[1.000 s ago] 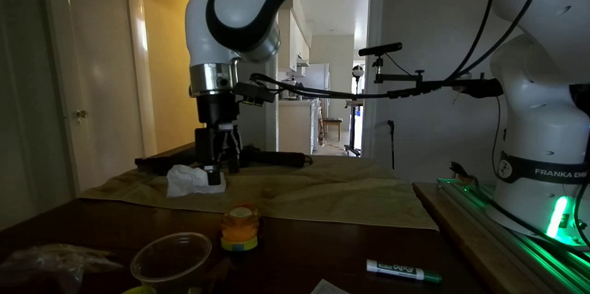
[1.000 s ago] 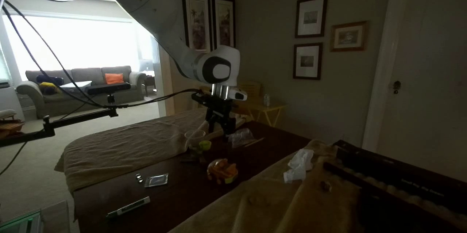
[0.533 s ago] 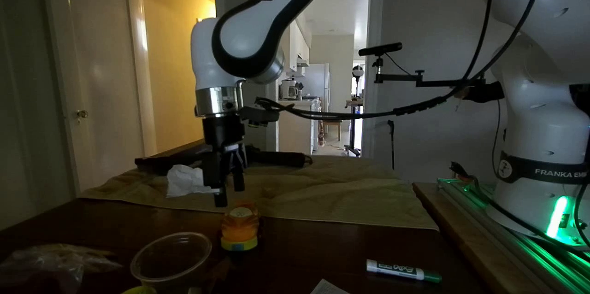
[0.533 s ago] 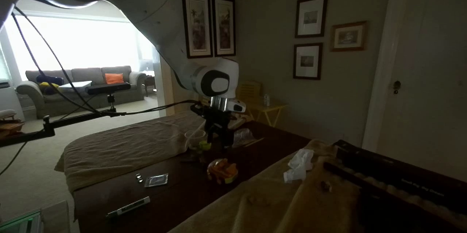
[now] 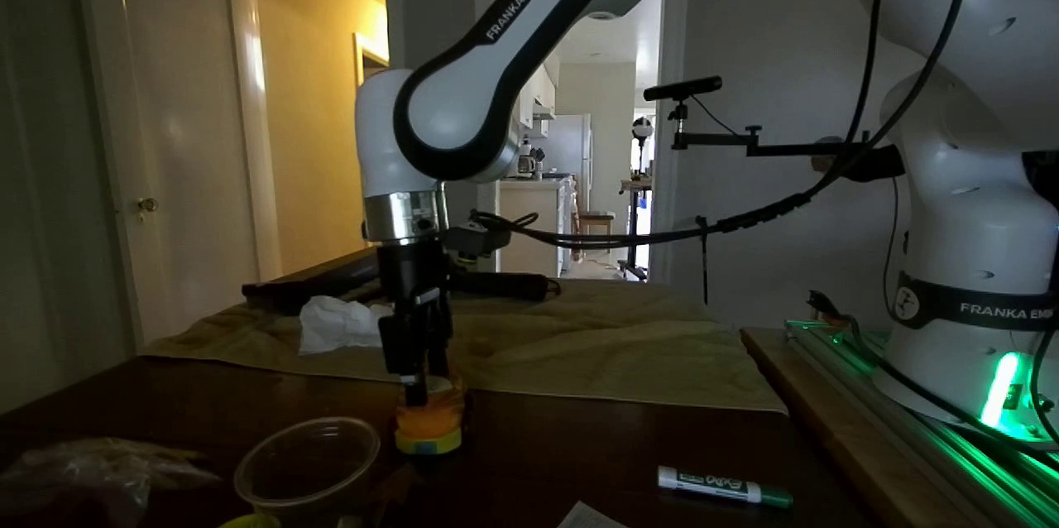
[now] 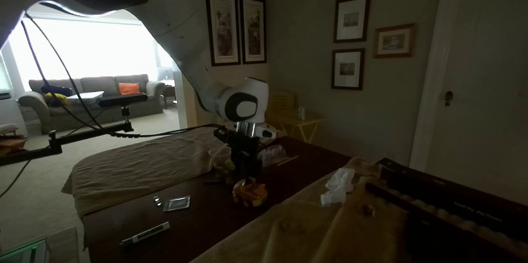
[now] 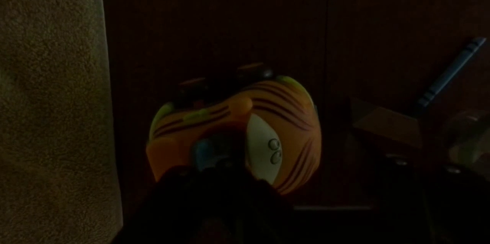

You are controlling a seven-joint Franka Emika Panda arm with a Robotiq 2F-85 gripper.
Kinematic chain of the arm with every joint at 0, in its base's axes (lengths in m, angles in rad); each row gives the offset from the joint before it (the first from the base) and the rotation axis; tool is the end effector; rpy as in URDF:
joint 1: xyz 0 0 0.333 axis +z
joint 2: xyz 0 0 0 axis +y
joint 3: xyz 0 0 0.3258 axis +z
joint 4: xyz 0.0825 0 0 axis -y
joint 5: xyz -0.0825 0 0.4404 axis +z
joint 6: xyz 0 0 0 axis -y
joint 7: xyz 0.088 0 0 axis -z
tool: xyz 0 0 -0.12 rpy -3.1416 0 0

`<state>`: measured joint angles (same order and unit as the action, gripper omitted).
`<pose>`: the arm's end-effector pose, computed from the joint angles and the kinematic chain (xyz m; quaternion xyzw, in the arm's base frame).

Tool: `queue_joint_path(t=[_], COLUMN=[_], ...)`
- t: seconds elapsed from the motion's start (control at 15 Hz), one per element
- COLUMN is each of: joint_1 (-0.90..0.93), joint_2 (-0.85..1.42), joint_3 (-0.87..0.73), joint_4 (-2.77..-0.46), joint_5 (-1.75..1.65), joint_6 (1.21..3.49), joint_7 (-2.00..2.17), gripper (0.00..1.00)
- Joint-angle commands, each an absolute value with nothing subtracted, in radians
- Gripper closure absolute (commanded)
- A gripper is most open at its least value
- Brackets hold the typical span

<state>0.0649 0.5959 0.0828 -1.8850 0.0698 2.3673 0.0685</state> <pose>0.6534 0.0987 0.1314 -0.9973 -0.0074 0.0609 0.0402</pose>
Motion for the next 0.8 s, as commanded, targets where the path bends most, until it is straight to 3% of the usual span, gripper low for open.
queue_joint_path(t=[0.0,0.33,0.73], joint_1=[0.059,0.059,0.06], joint_2=[0.582,0.58,0.576], joint_3=[0.088,0.086,0.087], joint_4=[-1.905,-1.905,-1.905], joint_5=[0.092,0.089,0.089], joint_6=[2.389,2.386,2.384], joint_7=[0.048,0.049,0.049], gripper=[0.6,0.97,0.96])
